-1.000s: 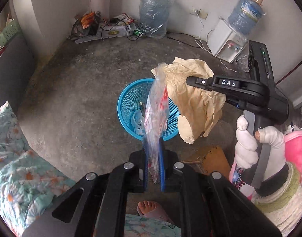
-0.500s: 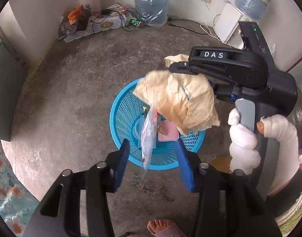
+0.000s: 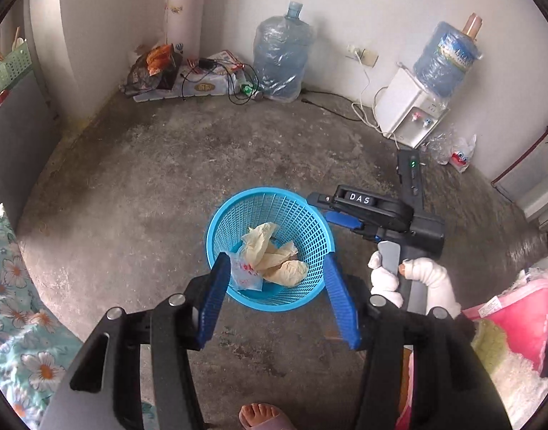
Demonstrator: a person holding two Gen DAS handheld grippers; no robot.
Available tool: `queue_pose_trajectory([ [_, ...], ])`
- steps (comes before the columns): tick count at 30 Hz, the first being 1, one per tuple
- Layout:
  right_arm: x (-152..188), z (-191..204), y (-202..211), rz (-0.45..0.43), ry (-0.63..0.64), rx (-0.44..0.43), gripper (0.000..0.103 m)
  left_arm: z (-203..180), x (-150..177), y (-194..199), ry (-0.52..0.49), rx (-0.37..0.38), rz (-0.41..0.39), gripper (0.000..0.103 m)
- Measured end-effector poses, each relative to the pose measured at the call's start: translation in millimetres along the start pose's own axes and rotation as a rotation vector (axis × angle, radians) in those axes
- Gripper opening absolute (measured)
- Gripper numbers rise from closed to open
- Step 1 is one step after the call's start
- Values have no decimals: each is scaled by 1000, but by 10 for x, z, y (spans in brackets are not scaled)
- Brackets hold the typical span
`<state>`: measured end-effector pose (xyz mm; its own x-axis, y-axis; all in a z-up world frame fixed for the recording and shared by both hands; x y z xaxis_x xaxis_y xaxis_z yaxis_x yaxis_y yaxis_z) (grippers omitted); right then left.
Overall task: Collect trash
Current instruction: 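Carry the tan paper and plastic bag to the blue wastebasket and open both tools, then grasp the red packet with the right tool while the left tool grasps the white glove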
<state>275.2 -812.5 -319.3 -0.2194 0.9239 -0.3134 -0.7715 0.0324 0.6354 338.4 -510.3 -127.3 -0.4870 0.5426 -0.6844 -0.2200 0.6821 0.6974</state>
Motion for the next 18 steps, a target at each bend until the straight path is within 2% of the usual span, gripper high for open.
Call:
queue_pose_trajectory([
  [3, 72, 60, 240, -4, 11, -20, 54, 10, -119, 631, 0, 16, -68, 53],
  [6, 197, 221, 622, -29, 86, -56, 54, 94, -163, 1393, -19, -20, -166, 57],
  [10, 453, 509, 1202, -46, 180, -108, 54, 296, -14, 2483, -7, -96, -283, 62],
  [14, 869, 858, 1738, -41, 337, -126, 56, 595, 455, 3473, 64, -223, -359, 67],
  [18, 1474, 1296, 2175, 53, 419, -276, 59, 978, 1165, 4322, 196, -398, -422, 68],
])
Point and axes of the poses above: each gripper's, at about its wrist camera, not at the fingertips, and y roughly against the way its jaws point, z to its left, x to its underside, the point moved 9 cm from there along -y, roughly the way its jaws point, and after that the axes turned 14 degrees about -z, right-handed, at the moved point
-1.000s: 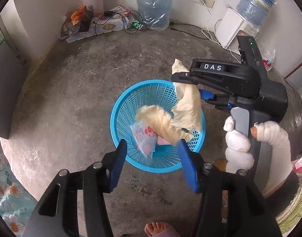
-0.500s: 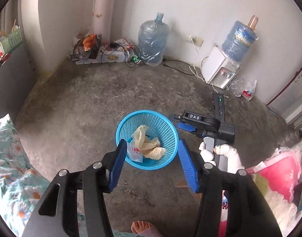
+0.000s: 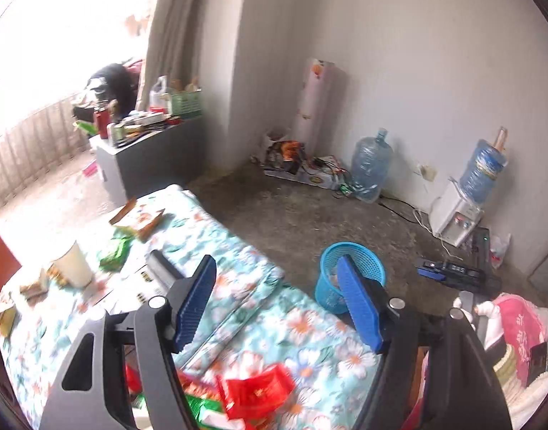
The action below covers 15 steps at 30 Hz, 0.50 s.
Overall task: Collect trash
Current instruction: 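Grasp the red packet with the right tool while the left tool grasps the white glove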
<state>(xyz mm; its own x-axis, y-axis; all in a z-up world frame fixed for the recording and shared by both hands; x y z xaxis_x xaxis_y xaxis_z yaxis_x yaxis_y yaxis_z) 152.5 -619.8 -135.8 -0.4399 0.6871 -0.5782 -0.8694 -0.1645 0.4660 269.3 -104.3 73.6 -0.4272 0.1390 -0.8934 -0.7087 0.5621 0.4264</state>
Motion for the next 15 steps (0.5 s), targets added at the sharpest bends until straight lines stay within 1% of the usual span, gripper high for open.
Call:
queue_pose_trajectory([
  [2, 227, 354, 54, 46, 68, -57, 60, 335, 209, 359, 63, -79, -14, 68],
  [4, 478, 665, 74, 106, 105, -122, 60, 608, 456, 671, 128, -141, -20, 68],
  [7, 855, 1032, 51, 211, 90, -223, 60, 888, 760, 1092, 206, -205, -40, 68],
  [9, 1091, 1224, 3, 279, 68, -263, 60, 983, 904, 1304, 234, -229, -54, 68],
  [11, 1312, 1361, -66, 347, 40, -292, 60, 1041, 1040, 1473, 239, -242, -59, 68],
  [13, 1513, 1461, -131, 405, 5, -296, 60, 1092, 1159, 1583, 243, -263, -50, 68],
  [15, 1692, 1548, -174, 447, -18, -289, 60, 1127, 1265, 1669, 258, -266, -44, 68],
])
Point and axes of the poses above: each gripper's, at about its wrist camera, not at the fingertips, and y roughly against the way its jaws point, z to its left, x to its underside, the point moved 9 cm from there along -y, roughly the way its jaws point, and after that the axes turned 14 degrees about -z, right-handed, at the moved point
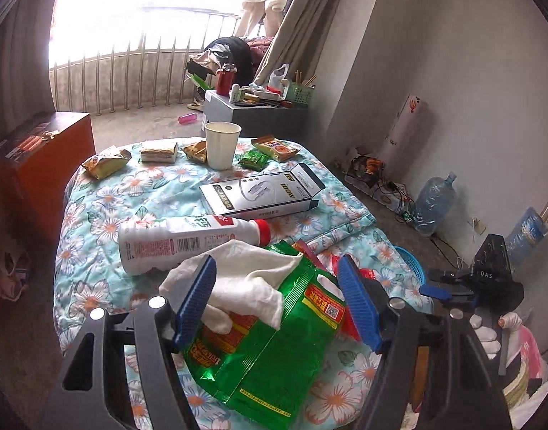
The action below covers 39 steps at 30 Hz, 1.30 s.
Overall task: Collect trash
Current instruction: 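Grasp the red packet with the right tool while the left tool grasps the white glove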
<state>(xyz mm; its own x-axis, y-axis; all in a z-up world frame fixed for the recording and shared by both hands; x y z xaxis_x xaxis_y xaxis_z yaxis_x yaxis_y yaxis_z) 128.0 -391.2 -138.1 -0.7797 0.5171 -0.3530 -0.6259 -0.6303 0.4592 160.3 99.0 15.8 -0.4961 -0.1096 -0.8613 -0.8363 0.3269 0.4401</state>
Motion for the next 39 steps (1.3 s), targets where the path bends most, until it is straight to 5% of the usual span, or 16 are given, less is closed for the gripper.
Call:
queue_pose_trajectory([
  [8, 233, -47, -341, 76, -136, 37, 60, 339, 235, -156, 119, -11, 34, 68],
  [19, 95, -36, -608, 70, -141, 107, 60, 650, 448, -800, 15, -122, 112, 67],
  [22, 99, 28, -675, 75, -111, 124, 58, 674, 531, -869, 4, -125, 137, 60],
  [27, 135, 111, -838, 88, -54, 157, 42, 688, 586, -890, 8, -121, 142, 47],
  [32, 108, 67, -825, 66, -35, 186, 14, 688, 579, -842, -8, -126, 130, 30],
  [39, 14, 71, -665, 22, -67, 127, 6, 667, 470, -719, 2, -113, 78, 12],
])
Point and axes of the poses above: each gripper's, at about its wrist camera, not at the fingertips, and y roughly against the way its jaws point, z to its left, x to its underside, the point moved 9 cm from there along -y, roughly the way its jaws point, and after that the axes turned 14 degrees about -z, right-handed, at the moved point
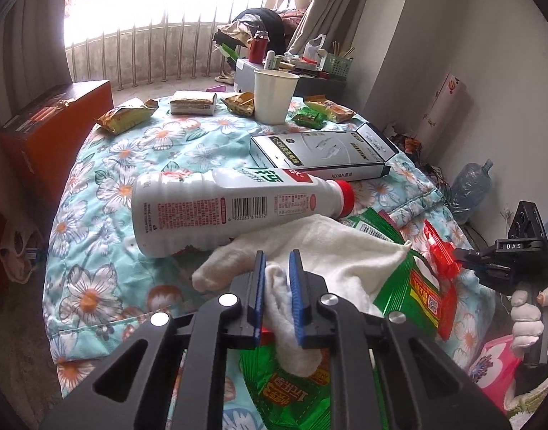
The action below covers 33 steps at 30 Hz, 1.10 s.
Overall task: Collect trash
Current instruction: 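Grasp the red packet with the right tool while the left tool grasps the white glove, then carry the red packet and white glove to the wastebasket and open both tools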
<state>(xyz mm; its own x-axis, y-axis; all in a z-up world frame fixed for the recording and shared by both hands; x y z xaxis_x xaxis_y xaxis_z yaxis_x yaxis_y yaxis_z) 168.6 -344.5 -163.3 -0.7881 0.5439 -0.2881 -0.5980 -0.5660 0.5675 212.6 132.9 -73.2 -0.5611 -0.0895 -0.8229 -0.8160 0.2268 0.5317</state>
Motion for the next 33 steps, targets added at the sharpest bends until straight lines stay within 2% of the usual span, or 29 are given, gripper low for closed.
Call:
queue_pose_trajectory([
  [12, -68, 147, 289, -56, -22, -109, 3, -119, -405, 444, 42, 89, -175, 9],
  [21, -192, 204, 541, -94, -65, -190, 3, -232, -704, 856, 75, 196, -340, 9],
  [29, -264, 164, 740, -149, -78, -207, 3, -354, -825, 1029, 49, 237, -392, 9],
  [33, -269, 159, 814, -164, -119, -257, 3, -421, -845, 1010, 51, 274, -386, 9],
])
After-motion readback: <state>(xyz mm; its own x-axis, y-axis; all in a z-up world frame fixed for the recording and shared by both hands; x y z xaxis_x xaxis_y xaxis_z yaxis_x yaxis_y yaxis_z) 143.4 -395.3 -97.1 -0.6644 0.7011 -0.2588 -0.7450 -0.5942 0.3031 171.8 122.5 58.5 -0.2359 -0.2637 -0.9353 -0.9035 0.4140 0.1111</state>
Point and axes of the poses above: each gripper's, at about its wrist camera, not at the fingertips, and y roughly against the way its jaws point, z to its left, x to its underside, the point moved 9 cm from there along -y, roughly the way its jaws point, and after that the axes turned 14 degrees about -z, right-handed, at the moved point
